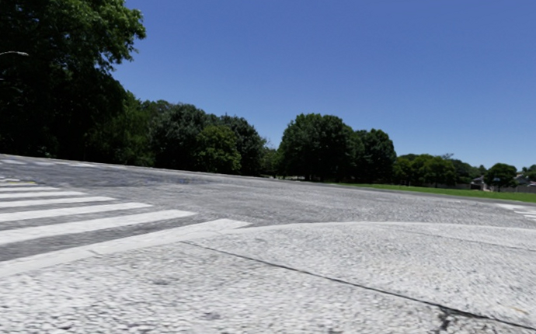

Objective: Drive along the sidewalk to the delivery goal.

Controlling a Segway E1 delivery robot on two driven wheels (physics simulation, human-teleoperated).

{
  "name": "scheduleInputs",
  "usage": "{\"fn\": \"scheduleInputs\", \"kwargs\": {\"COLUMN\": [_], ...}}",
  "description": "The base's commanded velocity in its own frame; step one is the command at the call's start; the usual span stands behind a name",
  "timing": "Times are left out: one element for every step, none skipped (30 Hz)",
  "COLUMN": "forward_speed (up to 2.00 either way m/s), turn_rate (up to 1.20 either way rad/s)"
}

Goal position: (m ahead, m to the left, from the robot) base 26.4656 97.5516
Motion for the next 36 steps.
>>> {"fn": "scheduleInputs", "kwargs": {"forward_speed": [1.92, 1.92, 1.92, 1.92, 1.92, 1.92, 1.92, 1.92, 1.92, 1.92, 1.92, 1.92, 1.92, 1.92, 1.92, 1.92, 1.92, 1.92, 2.00, 2.00, 2.00, 2.00, 2.00, 2.00, 2.00, 2.00, 2.00, 2.00, 2.00, 2.00, 2.00, 2.00, 2.00, 2.00, 2.00, 2.00], "turn_rate": [0.80, 0.81, 0.82, 0.82, 0.83, 0.83, 0.83, 0.83, 0.83, 0.83, 0.83, 0.83, 0.83, 0.83, 0.83, 0.83, 0.83, 0.83, 0.83, 0.83, 0.83, 0.83, 0.83, 0.83, 0.83, 0.83, 0.83, 0.83, 0.83, 0.83, 0.83, 0.83, 0.83, 0.83, 0.83, 0.70]}}
